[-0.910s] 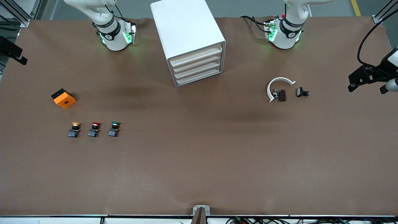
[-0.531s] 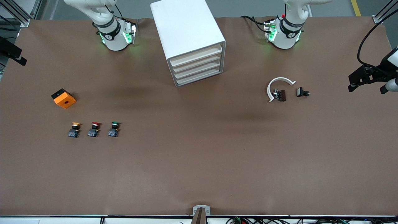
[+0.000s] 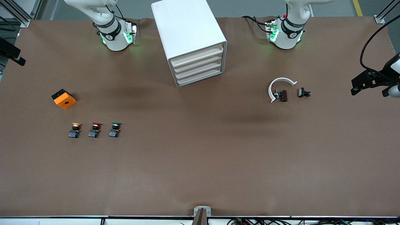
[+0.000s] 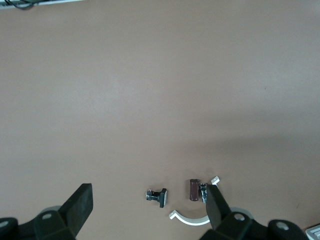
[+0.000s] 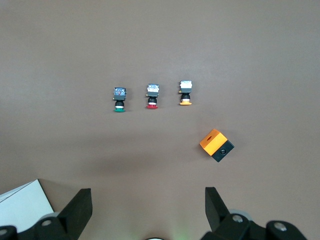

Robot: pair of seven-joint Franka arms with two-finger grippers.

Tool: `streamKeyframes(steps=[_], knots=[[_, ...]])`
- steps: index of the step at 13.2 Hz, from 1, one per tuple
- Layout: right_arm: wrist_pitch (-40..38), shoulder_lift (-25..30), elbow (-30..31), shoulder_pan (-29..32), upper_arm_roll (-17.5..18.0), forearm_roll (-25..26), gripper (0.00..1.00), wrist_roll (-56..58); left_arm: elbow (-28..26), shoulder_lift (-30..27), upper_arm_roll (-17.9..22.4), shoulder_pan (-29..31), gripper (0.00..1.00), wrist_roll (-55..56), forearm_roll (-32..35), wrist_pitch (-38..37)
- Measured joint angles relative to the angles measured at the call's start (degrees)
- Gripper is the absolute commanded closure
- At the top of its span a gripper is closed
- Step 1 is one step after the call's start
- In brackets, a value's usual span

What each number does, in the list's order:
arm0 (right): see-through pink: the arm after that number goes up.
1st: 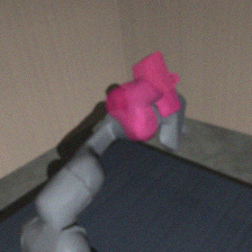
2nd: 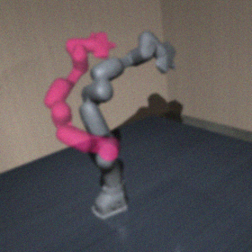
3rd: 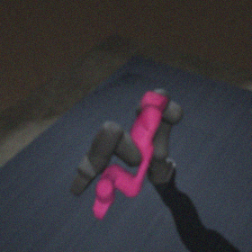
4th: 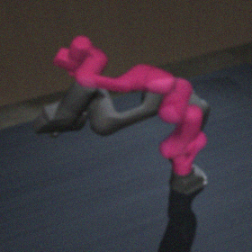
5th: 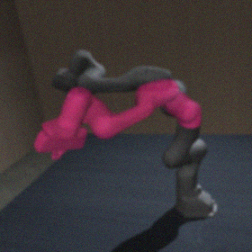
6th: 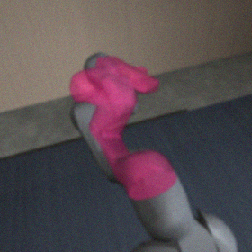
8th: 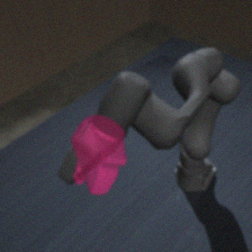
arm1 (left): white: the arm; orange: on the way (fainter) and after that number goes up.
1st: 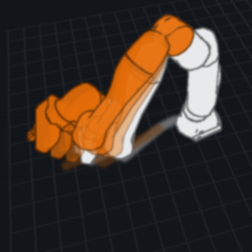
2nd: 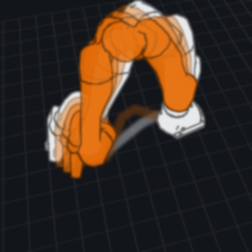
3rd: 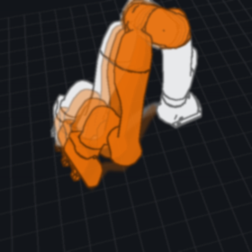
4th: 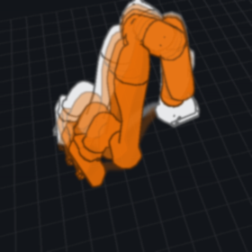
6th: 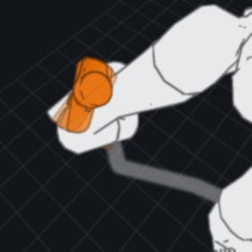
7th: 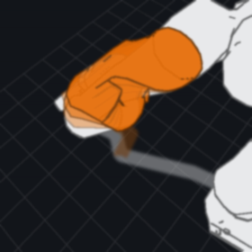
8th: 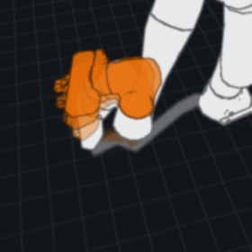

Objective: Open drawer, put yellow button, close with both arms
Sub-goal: 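Reach the left gripper toward the handle of the white drawer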

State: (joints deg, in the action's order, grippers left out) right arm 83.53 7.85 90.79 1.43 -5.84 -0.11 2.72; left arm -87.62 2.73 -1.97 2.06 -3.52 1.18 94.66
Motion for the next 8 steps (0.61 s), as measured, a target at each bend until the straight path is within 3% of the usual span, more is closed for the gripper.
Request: streamKeyframes(steps=[3,8], knots=[[0.0,0.0,0.0,0.1,0.0,0.0,0.00,0.0,-0.1,1.0,0.0,1.2,0.00,14.0,-3.2,-1.9],[0.0,0.0,0.0,0.1,-0.1,0.0,0.00,0.0,-0.2,3.7,-2.9,-2.5,0.00,44.2,-3.5,-7.1]])
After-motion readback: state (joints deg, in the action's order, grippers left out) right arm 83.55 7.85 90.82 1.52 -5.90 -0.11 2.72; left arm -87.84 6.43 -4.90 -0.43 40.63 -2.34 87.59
